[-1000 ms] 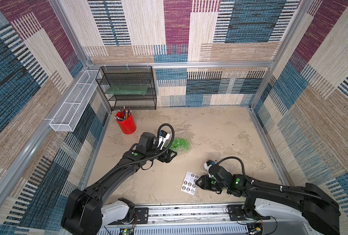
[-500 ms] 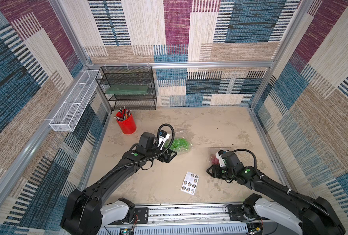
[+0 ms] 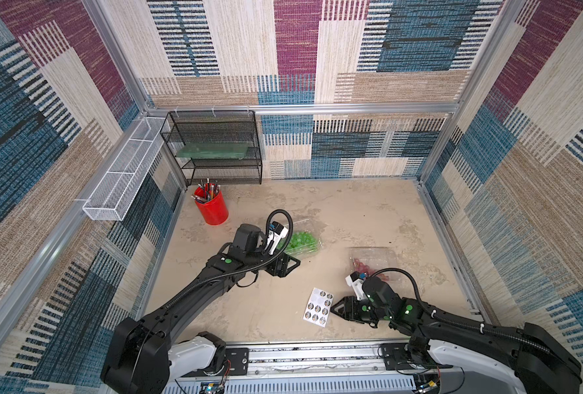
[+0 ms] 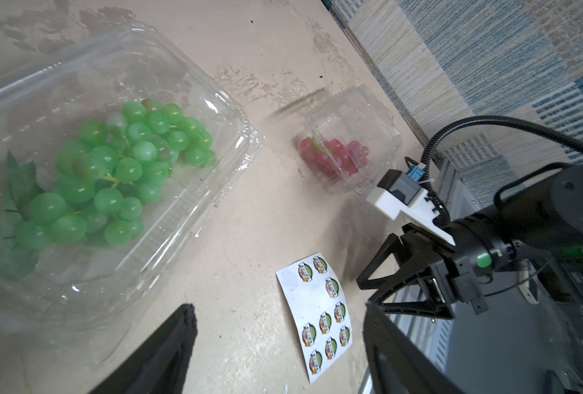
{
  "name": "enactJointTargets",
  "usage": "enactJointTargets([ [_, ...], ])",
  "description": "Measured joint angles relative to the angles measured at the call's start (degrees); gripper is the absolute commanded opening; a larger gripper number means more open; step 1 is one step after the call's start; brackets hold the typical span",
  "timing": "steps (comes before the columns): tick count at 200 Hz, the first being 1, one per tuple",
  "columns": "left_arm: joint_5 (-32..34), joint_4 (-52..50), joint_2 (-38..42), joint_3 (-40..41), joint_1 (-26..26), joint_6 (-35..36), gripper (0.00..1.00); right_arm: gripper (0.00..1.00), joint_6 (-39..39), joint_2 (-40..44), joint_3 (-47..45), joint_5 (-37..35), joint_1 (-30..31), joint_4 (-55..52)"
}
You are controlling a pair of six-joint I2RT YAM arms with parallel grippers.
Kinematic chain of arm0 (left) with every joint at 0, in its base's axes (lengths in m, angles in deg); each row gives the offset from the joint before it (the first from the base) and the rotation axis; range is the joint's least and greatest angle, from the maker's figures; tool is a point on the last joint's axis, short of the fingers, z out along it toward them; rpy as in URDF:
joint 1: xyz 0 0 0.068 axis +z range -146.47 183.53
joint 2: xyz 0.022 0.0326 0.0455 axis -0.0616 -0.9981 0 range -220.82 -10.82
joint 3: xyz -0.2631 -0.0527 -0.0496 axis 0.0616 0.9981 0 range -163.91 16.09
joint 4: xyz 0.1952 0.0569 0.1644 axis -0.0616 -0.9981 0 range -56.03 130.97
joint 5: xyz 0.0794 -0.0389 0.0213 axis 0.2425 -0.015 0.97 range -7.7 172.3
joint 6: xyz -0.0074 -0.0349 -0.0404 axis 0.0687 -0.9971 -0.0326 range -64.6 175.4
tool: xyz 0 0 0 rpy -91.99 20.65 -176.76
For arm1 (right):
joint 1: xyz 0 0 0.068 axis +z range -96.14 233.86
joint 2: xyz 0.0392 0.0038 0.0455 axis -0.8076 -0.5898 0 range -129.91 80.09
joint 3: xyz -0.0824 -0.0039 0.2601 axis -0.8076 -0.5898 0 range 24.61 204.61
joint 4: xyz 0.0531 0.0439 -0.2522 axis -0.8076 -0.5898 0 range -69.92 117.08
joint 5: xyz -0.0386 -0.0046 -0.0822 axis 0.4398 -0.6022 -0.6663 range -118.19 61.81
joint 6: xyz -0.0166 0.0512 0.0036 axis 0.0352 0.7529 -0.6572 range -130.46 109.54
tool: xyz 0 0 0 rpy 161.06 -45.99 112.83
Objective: Label fruit boxes
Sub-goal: Move the fruit box to the center of the board, then pick up the label sticker from the center of the board.
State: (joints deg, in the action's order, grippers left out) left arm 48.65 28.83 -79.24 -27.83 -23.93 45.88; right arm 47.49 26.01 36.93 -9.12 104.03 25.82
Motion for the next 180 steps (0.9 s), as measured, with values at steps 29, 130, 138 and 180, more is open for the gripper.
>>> enactJointTargets([
  [29,-1.42,0.42,-0.13,0.11,-0.48,-0.39,0.80,0.46,2.43,-3.32,-1.64,0.46,0.20,6.01],
  [130,-0.94,1.18,2.21,0.55,-0.96,-0.33,0.80,0.35,3.41,-12.57,-3.72,0.46,-1.05,20.00],
  [138,-0.90,1.16,2.34,0.55,-0.98,-0.31,0.80,0.34,3.19,-13.25,-3.74,0.57,-1.36,20.87],
  [180,-0.37,1.09,3.52,0.59,-1.11,-0.11,0.80,0.27,1.38,-16.59,-3.74,1.70,-1.99,24.70],
])
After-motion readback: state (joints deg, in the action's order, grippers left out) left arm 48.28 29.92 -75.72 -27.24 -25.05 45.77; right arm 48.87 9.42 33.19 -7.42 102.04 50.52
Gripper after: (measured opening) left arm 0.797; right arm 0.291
